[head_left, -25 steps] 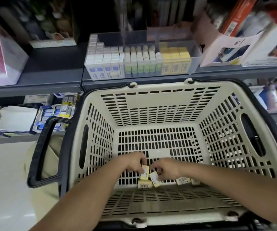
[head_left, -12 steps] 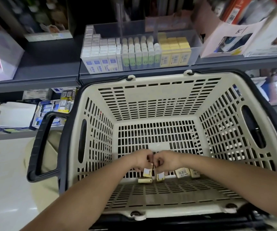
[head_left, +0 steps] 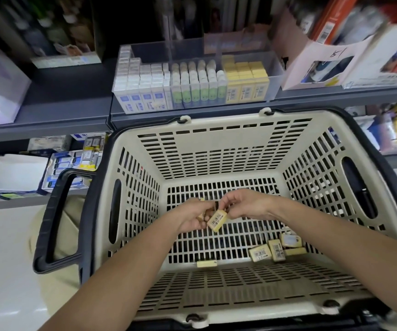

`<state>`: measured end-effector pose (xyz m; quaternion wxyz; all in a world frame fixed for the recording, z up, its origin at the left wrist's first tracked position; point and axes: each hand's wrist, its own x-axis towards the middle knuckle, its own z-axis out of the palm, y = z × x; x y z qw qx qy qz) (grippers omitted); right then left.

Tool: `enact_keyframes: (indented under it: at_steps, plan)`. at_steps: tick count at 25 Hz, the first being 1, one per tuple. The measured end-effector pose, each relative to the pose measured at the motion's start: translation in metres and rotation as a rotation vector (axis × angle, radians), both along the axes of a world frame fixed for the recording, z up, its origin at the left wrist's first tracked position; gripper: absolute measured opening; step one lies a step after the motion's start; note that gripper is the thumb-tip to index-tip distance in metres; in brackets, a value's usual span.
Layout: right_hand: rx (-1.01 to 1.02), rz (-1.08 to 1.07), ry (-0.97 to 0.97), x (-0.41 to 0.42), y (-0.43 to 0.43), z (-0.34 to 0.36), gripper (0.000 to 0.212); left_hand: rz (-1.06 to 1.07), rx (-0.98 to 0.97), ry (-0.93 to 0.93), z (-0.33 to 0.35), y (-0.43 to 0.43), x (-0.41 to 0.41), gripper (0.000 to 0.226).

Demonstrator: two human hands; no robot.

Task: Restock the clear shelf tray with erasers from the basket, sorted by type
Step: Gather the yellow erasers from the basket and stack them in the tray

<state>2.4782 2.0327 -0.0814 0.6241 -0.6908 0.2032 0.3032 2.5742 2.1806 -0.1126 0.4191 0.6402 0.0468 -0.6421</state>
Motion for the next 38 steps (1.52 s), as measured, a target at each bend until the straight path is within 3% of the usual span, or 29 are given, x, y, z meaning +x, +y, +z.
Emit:
enact_keyframes:
  at_steps: [5,9,12,15,19,22,24,27,30,38]
  plan:
    - [-0.013,-0.059,-0.083,0.002,0.000,0.000,0.024,-0.119,-0.180,0.353,0.010,0.015,0.016,0.036]
    - [-0.119,-0.197,-0.120,-0.001,0.002,-0.010,0.015,-0.038,-0.214,0.328,0.011,0.019,0.024,0.036]
    - [-0.298,0.064,-0.027,-0.013,0.018,-0.027,0.012,0.072,-0.229,0.278,0.008,0.024,0.031,0.037]
    - [-0.247,0.361,0.082,-0.026,0.049,-0.045,0.024,0.115,-0.203,0.238,0.007,0.024,0.033,0.031]
    - [-0.462,0.636,-0.033,-0.029,0.070,-0.055,0.038,0.095,-0.178,0.221,0.002,0.027,0.032,0.029]
    - [-0.493,0.679,-0.112,-0.021,0.069,-0.051,0.028,0.115,-0.191,0.241,-0.001,0.026,0.034,0.041]
    - [-0.482,0.609,-0.124,-0.015,0.057,-0.040,0.018,0.135,-0.191,0.269,-0.003,0.025,0.034,0.046]
    - [-0.340,0.329,-0.068,-0.004,0.022,-0.016,0.010,0.107,-0.179,0.269,-0.005,0.024,0.033,0.044]
    - [-0.233,0.142,-0.109,0.005,0.000,0.003,0.015,0.002,-0.167,0.272,-0.004,0.019,0.029,0.042]
    - [-0.200,-0.165,-0.167,-0.003,-0.017,0.002,0.018,-0.071,-0.250,0.326,0.004,0.005,0.014,0.042]
